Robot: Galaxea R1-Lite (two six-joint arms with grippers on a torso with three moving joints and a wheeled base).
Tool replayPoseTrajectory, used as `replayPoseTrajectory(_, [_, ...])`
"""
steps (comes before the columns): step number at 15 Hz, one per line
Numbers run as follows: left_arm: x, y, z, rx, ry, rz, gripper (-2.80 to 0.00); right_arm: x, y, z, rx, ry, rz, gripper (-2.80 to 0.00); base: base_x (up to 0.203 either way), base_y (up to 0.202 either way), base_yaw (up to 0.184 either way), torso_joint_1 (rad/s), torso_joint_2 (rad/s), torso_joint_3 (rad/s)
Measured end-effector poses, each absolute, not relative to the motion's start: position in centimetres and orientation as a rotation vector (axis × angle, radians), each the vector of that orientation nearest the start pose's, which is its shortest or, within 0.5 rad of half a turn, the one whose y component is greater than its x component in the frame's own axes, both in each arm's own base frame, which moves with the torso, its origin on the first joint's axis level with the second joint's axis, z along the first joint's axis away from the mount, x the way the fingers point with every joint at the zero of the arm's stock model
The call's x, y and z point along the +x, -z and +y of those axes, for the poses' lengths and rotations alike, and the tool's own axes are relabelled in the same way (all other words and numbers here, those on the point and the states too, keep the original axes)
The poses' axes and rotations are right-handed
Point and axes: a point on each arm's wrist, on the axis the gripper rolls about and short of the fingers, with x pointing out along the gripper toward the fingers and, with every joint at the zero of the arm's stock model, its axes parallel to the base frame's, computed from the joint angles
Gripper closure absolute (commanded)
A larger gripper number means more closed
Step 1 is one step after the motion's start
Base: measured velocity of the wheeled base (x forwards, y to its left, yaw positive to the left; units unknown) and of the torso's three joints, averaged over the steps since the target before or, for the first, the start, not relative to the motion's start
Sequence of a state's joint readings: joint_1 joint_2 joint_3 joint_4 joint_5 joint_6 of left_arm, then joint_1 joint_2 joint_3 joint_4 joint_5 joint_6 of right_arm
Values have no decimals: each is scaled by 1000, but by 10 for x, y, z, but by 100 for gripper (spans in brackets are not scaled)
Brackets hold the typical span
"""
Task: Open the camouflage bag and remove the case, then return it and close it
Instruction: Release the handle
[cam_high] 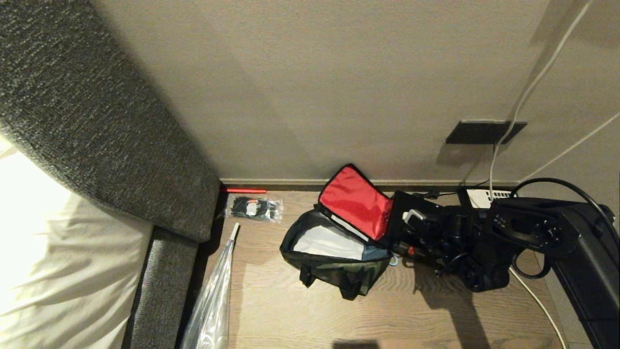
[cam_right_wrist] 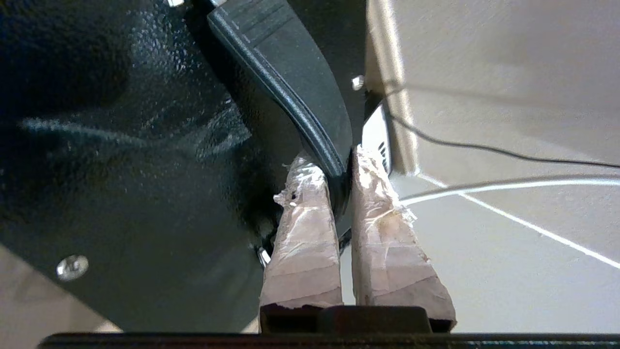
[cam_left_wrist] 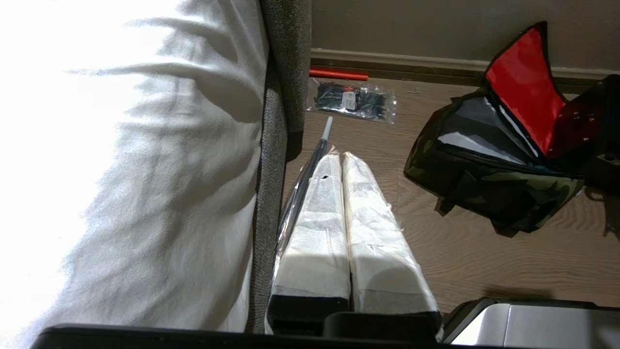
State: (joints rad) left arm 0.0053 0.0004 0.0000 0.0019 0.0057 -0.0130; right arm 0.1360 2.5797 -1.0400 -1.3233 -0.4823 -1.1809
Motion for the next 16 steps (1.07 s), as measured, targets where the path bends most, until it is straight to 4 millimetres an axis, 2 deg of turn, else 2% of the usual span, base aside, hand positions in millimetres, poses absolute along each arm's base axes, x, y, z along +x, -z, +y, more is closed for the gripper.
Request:
replayPoseTrajectory(9, [-23,-75,0,-13,-11,2,0,395,-21,38,-1226,192,397,0,0,0,0,0,0,0])
replayPoseTrajectory(12, [-23,-75,0,-13,-11,2,0,381,-31,19,-1224,211,448,0,0,0,0,0,0,0])
replayPoseTrajectory(16, [-23,-75,0,-13,-10,2,0,372,-32,-12,-1221,239,567,0,0,0,0,0,0,0])
